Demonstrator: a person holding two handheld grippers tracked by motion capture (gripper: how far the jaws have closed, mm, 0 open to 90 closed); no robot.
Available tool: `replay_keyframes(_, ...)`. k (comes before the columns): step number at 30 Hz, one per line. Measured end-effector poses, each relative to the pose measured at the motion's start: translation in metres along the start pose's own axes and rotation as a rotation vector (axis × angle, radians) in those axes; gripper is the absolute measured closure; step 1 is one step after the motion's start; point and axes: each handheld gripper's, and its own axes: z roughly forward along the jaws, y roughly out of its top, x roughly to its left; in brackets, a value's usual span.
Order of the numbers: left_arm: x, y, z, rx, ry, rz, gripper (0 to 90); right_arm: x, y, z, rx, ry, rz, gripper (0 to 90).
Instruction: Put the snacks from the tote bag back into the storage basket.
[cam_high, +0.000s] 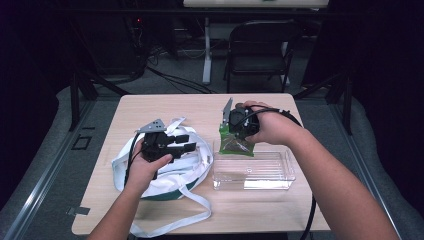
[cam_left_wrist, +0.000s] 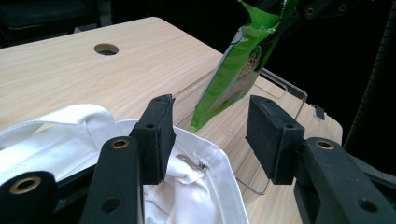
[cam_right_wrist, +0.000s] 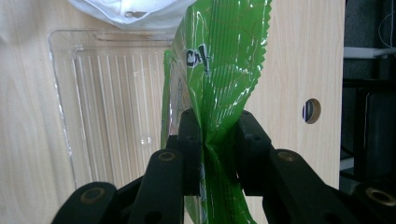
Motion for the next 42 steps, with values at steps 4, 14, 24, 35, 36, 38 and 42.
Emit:
replay_keyframes(4, 0.000, 0.000, 0.000, -0.005, 0.001, -0.005, 51.4, -0.001, 0.003, 0.006, 0.005, -0.003, -0.005, 74.5)
replay_keyframes(14, 0.002, -0.001, -0.001, -0.007, 0.000, -0.008, 51.5, -0.002, 0.009, 0.015, 0.011, -0.005, -0.028, 74.4)
replay_keyframes(24, 0.003, -0.001, -0.003, -0.009, 0.004, -0.015, 51.7, -0.003, 0.007, 0.037, 0.015, 0.012, -0.016, 74.3)
replay_keyframes(35, 0.005, -0.002, -0.003, -0.010, 0.007, -0.019, 51.8, -0.006, 0.009, 0.049, 0.006, 0.008, -0.014, 74.3)
replay_keyframes(36, 0.005, -0.002, -0.003, -0.012, 0.006, -0.020, 51.8, -0.006, 0.009, 0.050, 0.008, 0.005, -0.017, 74.4)
replay_keyframes(38, 0.005, -0.002, -0.003, -0.014, 0.008, -0.021, 51.9, -0.005, 0.009, 0.051, 0.005, 0.003, -0.019, 74.3)
replay_keyframes(42, 0.005, -0.002, -0.003, -0.011, 0.009, -0.019, 52.0, -0.004, 0.009, 0.055, 0.012, -0.001, -0.026, 74.4)
